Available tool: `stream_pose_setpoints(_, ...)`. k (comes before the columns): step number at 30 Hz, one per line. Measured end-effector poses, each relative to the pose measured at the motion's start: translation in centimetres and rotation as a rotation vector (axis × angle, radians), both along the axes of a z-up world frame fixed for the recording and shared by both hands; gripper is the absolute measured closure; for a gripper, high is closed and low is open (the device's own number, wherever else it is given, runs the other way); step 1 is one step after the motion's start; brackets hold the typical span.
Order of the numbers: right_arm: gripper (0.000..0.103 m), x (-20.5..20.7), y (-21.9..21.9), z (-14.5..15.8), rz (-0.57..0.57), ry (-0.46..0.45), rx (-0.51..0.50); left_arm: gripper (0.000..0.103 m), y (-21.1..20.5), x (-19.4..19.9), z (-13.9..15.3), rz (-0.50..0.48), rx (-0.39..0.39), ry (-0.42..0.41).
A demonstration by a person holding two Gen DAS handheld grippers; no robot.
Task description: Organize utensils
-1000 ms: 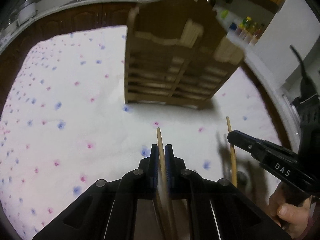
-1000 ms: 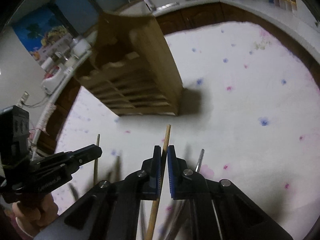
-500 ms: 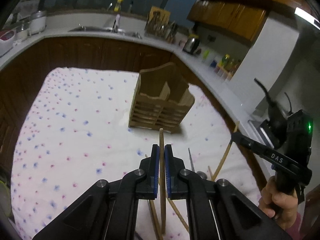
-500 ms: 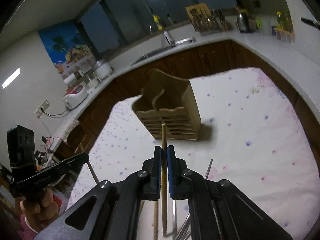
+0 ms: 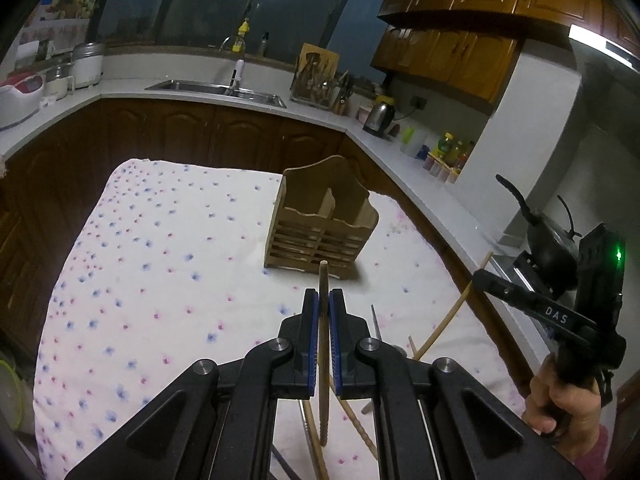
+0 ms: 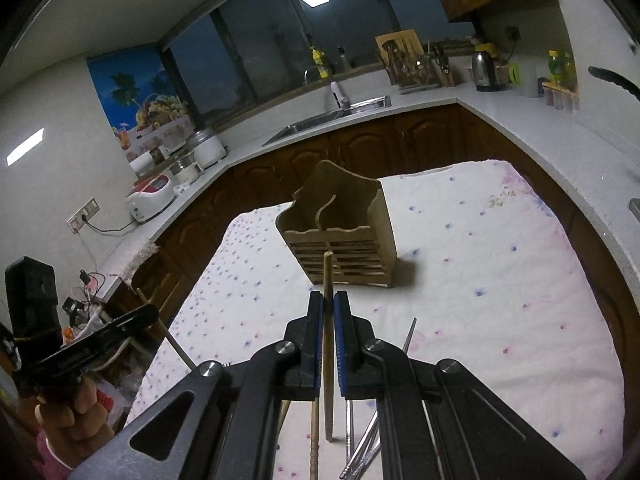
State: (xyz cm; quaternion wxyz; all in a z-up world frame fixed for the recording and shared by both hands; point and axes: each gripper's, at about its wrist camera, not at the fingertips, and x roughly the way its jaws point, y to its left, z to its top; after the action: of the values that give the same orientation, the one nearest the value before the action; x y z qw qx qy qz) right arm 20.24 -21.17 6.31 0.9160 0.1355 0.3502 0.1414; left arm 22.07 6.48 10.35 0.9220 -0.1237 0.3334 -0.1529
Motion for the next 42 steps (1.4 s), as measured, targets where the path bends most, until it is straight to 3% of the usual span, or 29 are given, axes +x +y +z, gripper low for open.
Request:
stream_pose_setpoints(14,0.098,1.7,-0.9,5.0,-0.056,-0.148,0.003,0.100,1.5,1.6,3.2,0.053,-0.032,-0.145)
stream_pose_setpoints(28,0.098,9.8,-3.1,9.1,-0.174,-0.291,0.040,0.100,0.1,9.5,5.2,0.108,-0.012,-0.341)
stream_pose_setpoints(36,0.098,14.6,-2.8,8.0,-0.201,-0.308,0.016,0.100,-1.9,15.8,1.3,0.164,-0.004,-0.374)
stream_pose_setpoints(42,0.098,17.3,-3.0,4.1,-0.221,-0.277,0.038,0.100,-2.8,20.7,-3.4,0.207,-0.069,-0.338)
